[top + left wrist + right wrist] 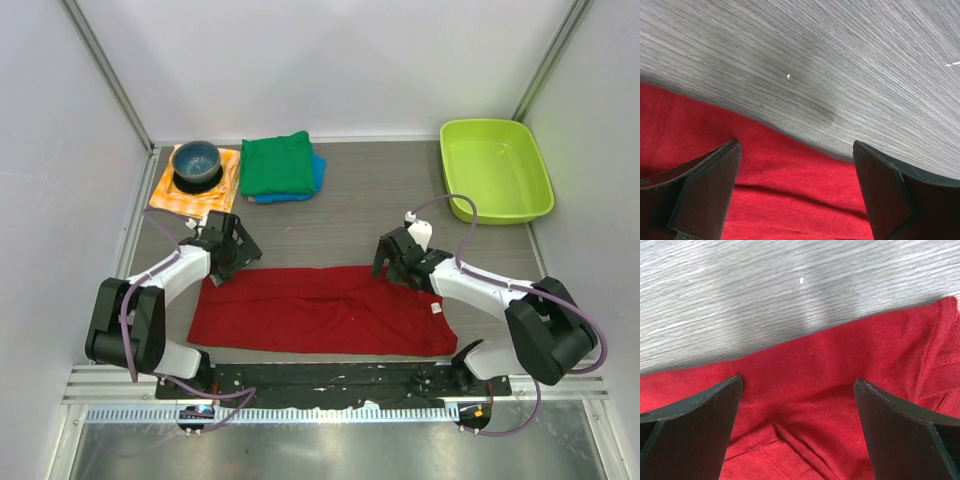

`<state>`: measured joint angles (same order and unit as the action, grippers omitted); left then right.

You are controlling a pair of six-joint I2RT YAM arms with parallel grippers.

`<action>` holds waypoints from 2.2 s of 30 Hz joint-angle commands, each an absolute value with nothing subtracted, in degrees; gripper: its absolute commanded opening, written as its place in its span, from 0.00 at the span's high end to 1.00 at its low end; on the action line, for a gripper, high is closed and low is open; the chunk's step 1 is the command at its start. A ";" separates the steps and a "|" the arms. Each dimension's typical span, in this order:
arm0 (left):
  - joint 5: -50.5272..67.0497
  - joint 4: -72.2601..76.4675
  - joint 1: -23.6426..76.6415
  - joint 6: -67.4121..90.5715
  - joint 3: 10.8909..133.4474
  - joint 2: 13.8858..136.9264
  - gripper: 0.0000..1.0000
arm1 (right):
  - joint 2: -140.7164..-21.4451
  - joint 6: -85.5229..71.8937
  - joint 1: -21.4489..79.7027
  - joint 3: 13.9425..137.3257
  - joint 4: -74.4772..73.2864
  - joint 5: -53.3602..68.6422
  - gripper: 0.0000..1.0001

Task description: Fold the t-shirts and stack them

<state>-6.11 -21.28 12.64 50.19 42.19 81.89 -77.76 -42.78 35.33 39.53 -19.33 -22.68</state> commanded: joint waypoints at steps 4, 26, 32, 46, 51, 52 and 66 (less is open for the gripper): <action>-7.03 -16.53 13.18 49.83 39.29 87.01 0.00 | -82.43 -42.36 33.14 37.18 -11.52 -19.87 0.00; -12.22 -20.03 13.45 47.64 59.74 102.65 0.00 | -106.17 -32.88 22.41 59.58 -10.72 -25.48 0.00; -9.67 -23.03 13.45 47.63 63.72 97.05 0.00 | -97.93 -30.68 23.29 62.14 -13.97 -26.63 0.00; -5.45 -24.44 14.77 49.13 50.10 75.86 0.00 | -92.81 -29.88 25.93 58.71 -17.32 -14.50 0.18; -5.18 -24.43 15.03 49.04 48.96 74.97 0.00 | -96.59 -30.67 26.63 60.64 -16.79 -13.45 0.37; -5.19 -24.52 14.94 49.04 48.78 74.88 0.00 | -97.64 -30.67 27.07 60.91 -16.96 -13.62 0.39; -5.27 -24.08 15.03 48.60 47.29 75.23 0.00 | -97.21 -30.24 29.26 60.21 -18.10 -18.01 0.85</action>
<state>-5.72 -24.69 14.90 49.04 47.57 76.51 -99.42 -30.26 27.99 59.24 -17.74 -14.70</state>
